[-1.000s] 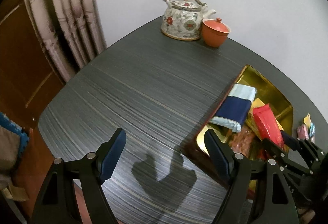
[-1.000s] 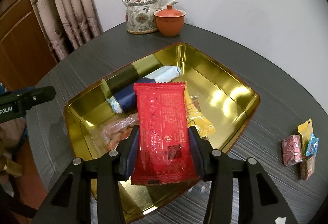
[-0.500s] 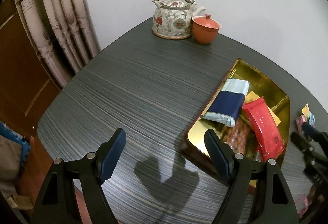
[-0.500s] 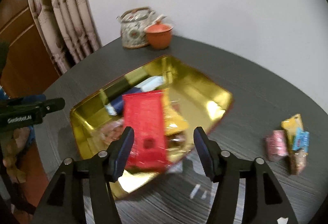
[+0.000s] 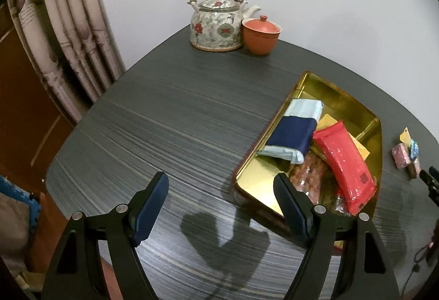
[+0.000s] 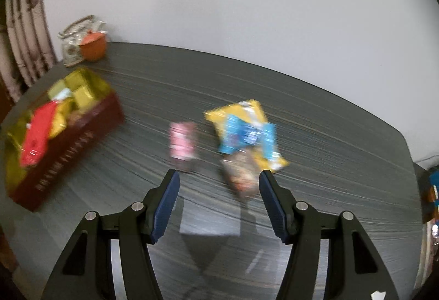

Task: Organize snacks
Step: 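Grasp the brown printed box with the right tool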

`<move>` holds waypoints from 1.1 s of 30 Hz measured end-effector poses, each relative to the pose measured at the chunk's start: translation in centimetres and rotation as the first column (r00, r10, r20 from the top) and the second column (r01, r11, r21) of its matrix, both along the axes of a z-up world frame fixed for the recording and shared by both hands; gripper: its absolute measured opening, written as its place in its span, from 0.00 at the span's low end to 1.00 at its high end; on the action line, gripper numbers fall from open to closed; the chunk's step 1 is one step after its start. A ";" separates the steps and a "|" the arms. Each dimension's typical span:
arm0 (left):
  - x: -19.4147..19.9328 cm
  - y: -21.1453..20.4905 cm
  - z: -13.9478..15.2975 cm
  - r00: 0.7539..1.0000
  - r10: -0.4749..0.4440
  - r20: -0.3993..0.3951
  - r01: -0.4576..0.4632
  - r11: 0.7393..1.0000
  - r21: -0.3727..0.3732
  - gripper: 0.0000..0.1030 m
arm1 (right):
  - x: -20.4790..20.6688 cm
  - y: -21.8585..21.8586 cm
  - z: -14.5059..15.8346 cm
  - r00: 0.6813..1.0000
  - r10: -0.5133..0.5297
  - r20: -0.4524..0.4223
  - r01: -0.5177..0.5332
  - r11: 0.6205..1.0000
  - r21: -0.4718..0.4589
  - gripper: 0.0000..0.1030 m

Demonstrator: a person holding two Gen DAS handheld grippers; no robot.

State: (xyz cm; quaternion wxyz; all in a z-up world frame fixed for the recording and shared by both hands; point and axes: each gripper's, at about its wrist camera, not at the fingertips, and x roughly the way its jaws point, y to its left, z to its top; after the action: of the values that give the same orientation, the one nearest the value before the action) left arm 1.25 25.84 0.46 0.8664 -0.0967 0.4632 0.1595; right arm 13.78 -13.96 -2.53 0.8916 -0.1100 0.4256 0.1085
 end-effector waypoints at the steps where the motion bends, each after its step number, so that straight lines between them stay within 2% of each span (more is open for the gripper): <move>1: 0.0 0.0 0.1 1.000 -0.002 0.005 0.002 1.000 0.002 0.77 | 0.4 -0.5 -0.3 1.000 -0.002 -0.006 0.002 1.000 0.000 0.56; 7: 0.1 -0.4 0.0 0.999 -0.021 0.036 0.021 1.000 -0.007 0.77 | 2.2 -1.6 -2.5 0.999 0.022 -0.033 -0.022 1.000 -0.003 0.54; 10: 0.1 -0.9 -0.2 0.999 -0.029 0.033 0.028 0.999 0.021 0.77 | 2.6 -1.6 -3.1 0.999 0.031 -0.035 -0.030 0.999 0.013 0.53; 13: 0.2 -1.9 -0.5 0.999 -0.043 0.014 0.042 0.997 0.062 0.77 | 3.2 -1.7 -3.5 0.998 0.046 -0.038 -0.044 0.998 0.043 0.45; 17: 0.2 -3.8 -0.4 0.997 -0.071 0.000 0.070 0.994 0.079 0.77 | 3.4 -1.5 -4.0 0.997 0.067 -0.045 -0.064 0.996 0.066 0.36; 21: 0.4 -6.0 0.4 0.995 -0.101 0.010 0.100 0.992 0.072 0.77 | 2.8 -1.6 -4.3 0.998 0.059 -0.037 -0.056 0.996 0.076 0.32; 25: 1.2 -8.6 1.3 0.989 -0.146 0.027 0.144 0.987 0.067 0.77 | 2.0 -2.9 -4.5 0.998 -0.016 -0.056 0.023 0.992 0.120 0.31; 33: 3.5 -15.1 1.9 0.969 -0.244 0.032 0.242 0.969 0.054 0.77 | 1.2 -6.6 -4.7 0.982 -0.183 -0.051 0.188 0.975 0.121 0.30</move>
State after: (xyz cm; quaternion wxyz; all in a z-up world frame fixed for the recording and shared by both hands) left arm 4.80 10.72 2.33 0.8903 -0.0209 0.4506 0.0617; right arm 15.00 -20.57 -7.27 0.8944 -0.0114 0.4439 0.0536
